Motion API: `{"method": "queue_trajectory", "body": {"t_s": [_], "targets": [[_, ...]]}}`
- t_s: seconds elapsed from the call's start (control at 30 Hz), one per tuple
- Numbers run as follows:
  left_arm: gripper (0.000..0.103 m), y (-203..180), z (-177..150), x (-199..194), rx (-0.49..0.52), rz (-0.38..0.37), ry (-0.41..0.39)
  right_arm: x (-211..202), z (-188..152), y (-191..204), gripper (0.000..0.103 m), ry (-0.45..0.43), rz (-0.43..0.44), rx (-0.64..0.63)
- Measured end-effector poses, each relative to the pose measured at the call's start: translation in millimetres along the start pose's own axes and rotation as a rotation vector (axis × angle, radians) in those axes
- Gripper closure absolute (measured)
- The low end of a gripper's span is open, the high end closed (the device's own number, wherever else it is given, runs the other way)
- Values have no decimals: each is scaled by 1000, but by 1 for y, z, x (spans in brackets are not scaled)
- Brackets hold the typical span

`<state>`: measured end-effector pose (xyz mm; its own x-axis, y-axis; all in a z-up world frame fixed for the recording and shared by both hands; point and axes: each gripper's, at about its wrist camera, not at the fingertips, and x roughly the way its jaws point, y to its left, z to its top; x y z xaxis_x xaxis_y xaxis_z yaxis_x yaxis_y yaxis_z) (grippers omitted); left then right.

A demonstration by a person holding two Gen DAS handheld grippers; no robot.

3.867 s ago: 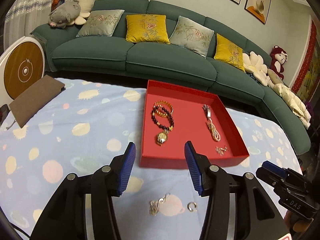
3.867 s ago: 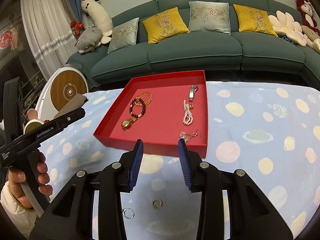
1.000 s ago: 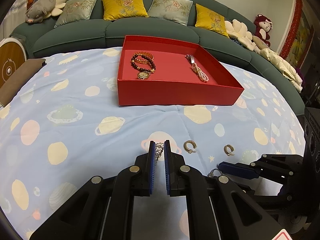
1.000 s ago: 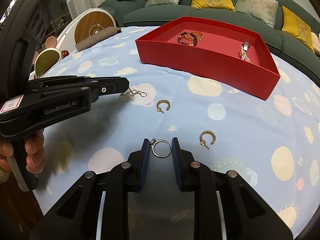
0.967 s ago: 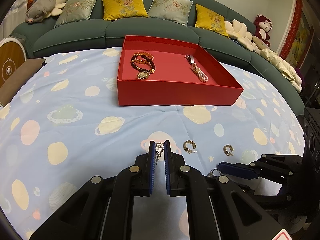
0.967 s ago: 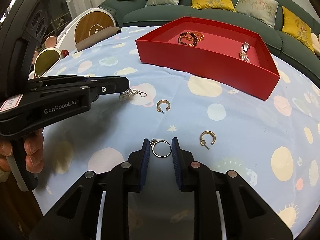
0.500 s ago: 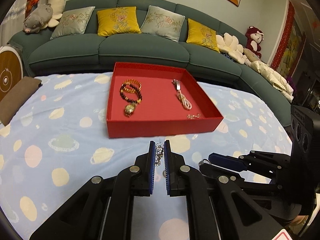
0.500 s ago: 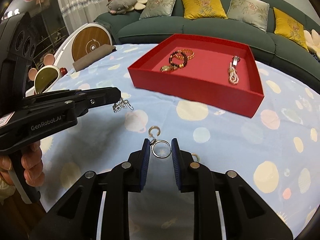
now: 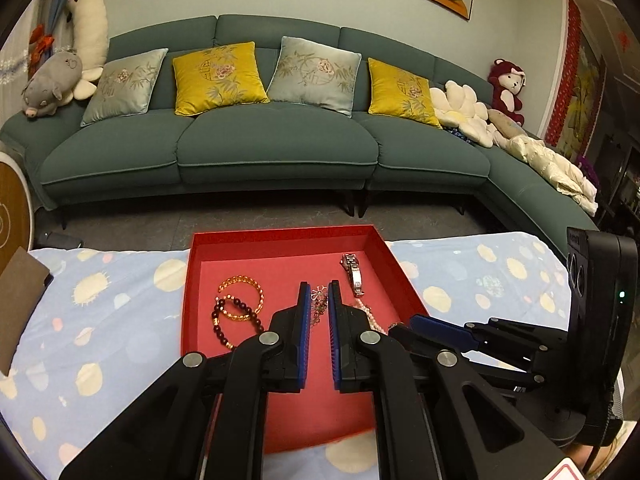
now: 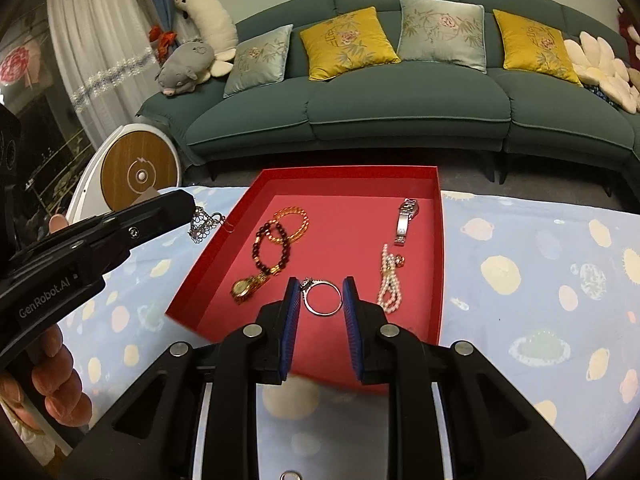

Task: Organize jewelry
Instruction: 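Carry the silver earring and silver ring into the red box, open both tools, then withdraw both tools from the box toward the gold hoop earrings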

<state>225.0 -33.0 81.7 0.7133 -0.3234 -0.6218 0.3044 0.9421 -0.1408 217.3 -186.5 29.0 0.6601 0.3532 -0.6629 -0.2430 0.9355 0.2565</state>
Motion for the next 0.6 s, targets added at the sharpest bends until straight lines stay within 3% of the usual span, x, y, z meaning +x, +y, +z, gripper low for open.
{"method": "queue_trajectory", "body": {"t_s": [0.27,0.47,0.6], "targets": [[96,14,-1,69,-43,12,103,61,18,-13,82,65,-27,24],[90,24,-3,78,-70,29,118,77,19,-14,80,81,-33,26],[79,30,-4,62,-93,25,95,64,17,-15,79,48,-26,39]]}}
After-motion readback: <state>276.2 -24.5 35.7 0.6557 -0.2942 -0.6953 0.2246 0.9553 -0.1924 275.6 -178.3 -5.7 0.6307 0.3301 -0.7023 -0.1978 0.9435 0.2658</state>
